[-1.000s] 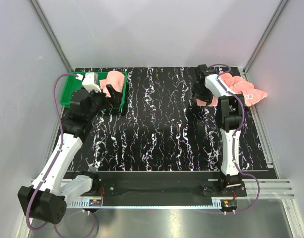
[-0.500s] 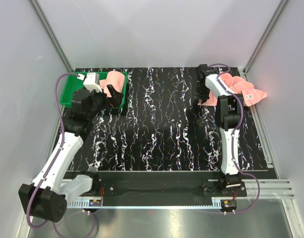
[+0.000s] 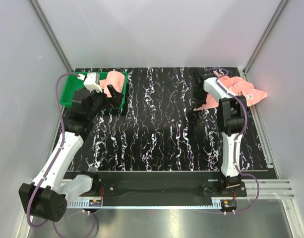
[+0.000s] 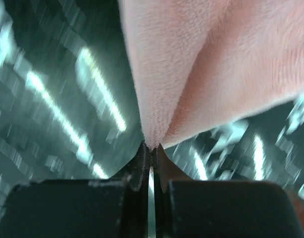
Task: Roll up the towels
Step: Move the towel to the center of the board
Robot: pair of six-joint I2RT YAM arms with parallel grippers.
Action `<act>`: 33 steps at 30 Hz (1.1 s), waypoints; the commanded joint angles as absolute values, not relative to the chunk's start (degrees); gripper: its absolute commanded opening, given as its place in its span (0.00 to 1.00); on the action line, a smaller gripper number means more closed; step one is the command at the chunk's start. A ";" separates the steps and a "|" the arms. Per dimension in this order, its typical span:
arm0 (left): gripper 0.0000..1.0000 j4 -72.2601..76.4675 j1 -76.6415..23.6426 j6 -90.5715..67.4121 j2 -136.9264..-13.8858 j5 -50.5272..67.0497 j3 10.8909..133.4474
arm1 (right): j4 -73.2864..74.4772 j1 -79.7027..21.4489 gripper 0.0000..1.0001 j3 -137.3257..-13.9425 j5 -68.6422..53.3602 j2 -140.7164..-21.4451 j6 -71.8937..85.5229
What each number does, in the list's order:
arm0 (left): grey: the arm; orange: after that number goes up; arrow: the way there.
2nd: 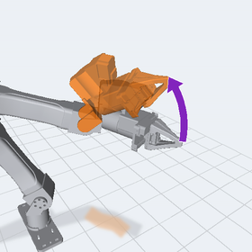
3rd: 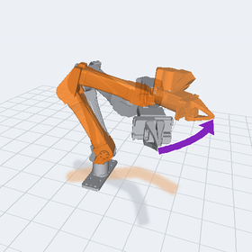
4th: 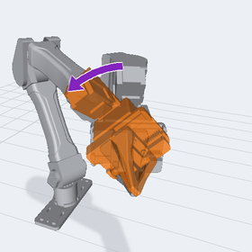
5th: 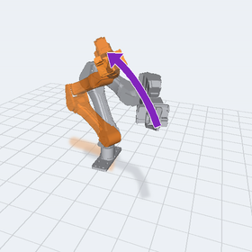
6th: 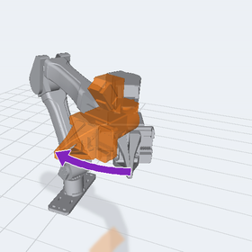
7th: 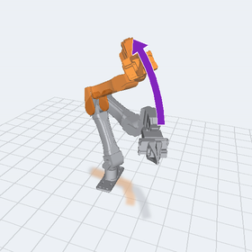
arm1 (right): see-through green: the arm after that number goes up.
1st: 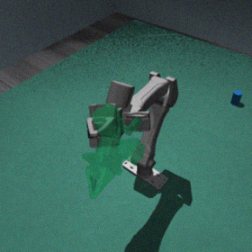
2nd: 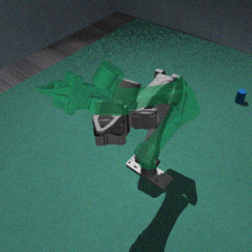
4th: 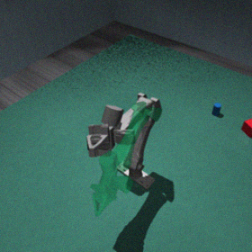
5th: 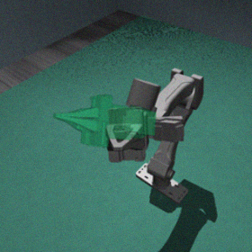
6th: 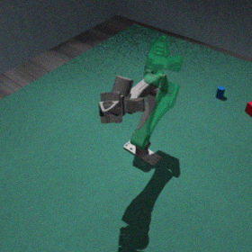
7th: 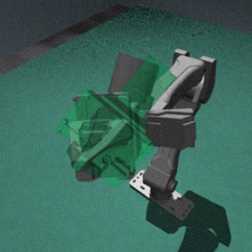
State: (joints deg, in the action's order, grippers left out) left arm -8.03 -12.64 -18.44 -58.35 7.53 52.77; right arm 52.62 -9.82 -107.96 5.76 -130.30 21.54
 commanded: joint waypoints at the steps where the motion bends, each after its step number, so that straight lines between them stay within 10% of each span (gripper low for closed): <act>1: 0.99 -7.12 -11.96 -18.19 -57.39 7.47 53.79 | 53.35 -19.05 0.00 -102.41 1.59 -115.42 27.57; 4: 0.99 -7.38 -11.08 -18.11 -57.31 7.56 53.88 | 48.97 -27.23 0.00 -94.59 -4.78 -107.77 32.94; 7: 0.99 -7.73 -10.11 -18.19 -57.57 7.73 54.14 | 40.28 -34.25 0.24 -87.20 -13.58 -105.38 40.14; 10: 0.99 -7.82 -9.41 -18.02 -57.66 7.30 54.05 | 36.47 -39.27 0.71 -85.43 -15.90 -107.13 40.18; 15: 0.99 -8.17 -9.40 -17.93 -58.88 7.64 53.88 | 42.35 -39.73 0.84 -86.74 -9.60 -101.70 36.92; 33: 0.93 -31.11 -22.94 -31.80 -56.87 5.54 46.16 | 56.25 -24.26 0.72 -75.94 12.30 -91.40 32.17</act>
State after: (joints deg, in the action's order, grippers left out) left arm -28.18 -21.74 -27.03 -59.05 7.18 50.17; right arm 54.22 -23.99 -78.22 8.78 -88.68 33.45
